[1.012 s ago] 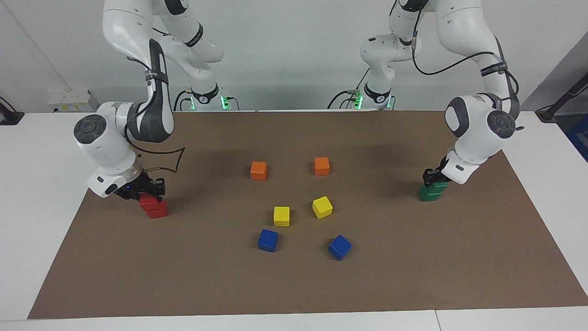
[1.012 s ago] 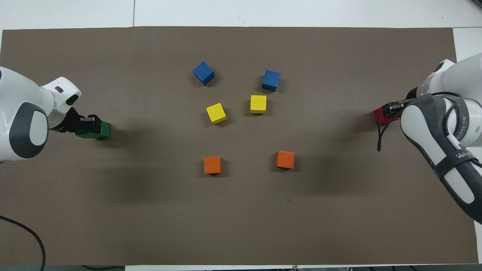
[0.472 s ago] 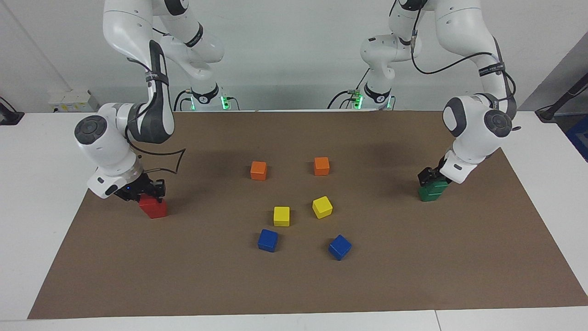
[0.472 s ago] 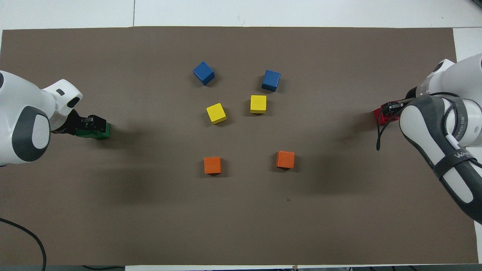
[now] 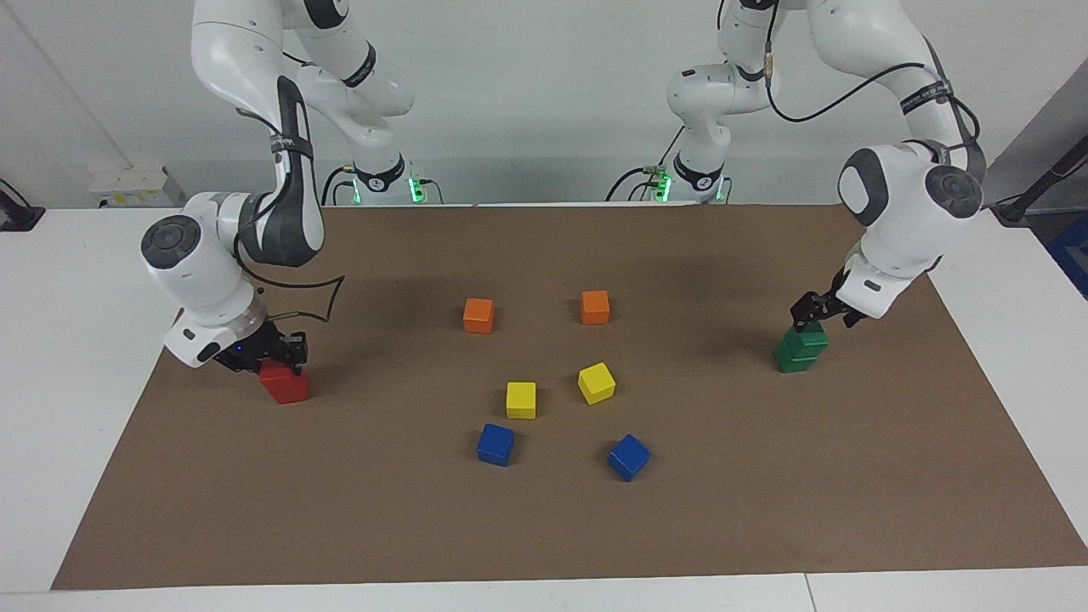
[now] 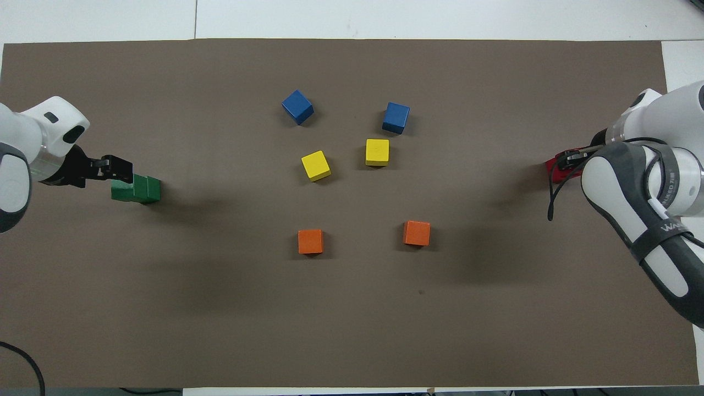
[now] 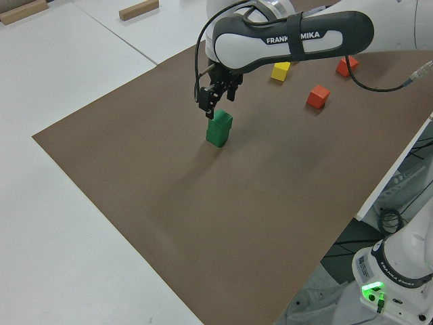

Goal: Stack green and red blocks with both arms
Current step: 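Lower the green cube onto the placed green cube and open the left gripper, then withdraw the left gripper from the green stack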

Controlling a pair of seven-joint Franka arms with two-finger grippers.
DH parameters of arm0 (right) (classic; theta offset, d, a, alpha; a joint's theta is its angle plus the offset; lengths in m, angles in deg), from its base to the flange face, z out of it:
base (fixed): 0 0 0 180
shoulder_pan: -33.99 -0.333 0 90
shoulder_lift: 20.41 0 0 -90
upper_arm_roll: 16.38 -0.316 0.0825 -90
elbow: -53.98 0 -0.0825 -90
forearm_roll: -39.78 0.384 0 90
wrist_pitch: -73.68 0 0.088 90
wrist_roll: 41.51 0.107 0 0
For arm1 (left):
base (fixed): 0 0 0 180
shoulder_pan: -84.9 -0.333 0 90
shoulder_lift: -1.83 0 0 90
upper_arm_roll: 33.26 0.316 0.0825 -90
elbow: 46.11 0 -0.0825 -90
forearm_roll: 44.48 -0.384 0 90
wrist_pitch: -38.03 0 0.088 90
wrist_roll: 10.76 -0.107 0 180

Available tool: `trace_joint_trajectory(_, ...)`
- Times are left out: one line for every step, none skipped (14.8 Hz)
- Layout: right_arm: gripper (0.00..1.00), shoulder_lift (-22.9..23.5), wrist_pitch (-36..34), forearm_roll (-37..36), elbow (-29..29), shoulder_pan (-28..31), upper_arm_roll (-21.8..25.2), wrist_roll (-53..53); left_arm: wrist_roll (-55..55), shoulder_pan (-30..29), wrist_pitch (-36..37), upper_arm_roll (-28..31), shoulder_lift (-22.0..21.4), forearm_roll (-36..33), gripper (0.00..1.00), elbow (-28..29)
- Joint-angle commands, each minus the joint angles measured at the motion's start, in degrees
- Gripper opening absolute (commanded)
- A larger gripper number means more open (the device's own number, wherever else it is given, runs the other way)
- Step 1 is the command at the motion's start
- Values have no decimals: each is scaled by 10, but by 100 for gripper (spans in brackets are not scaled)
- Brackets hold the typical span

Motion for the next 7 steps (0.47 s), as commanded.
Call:
trace_joint_trajectory(0, -5, 21, 1, -19, 4, -5, 9, 2, -4, 84, -3, -35, 6, 100, -32)
trace_joint_trajectory(0, -5, 21, 1, -20, 4, -5, 9, 2, -4, 104, -3, -52, 6, 100, -34)
trace_joint_trajectory(0, -6, 21, 1, -19, 5, -5, 9, 1, -4, 119, -3, -73, 6, 100, -31)
trace_joint_trajectory(0, -6, 21, 1, -20, 5, -5, 9, 2, -4, 136, -3, -88, 6, 100, -31)
trace_joint_trajectory(0, -6, 21, 1, -20, 5, -5, 9, 2, -4, 157, -3, -97, 6, 100, -33)
trace_joint_trajectory(0, -6, 21, 1, -20, 5, -5, 9, 2, -1, 174, -4, -105, 6, 100, -34)
trace_joint_trajectory(0, -6, 21, 1, -20, 5, -5, 9, 2, 1, 188, -4, -111, 6, 100, -34)
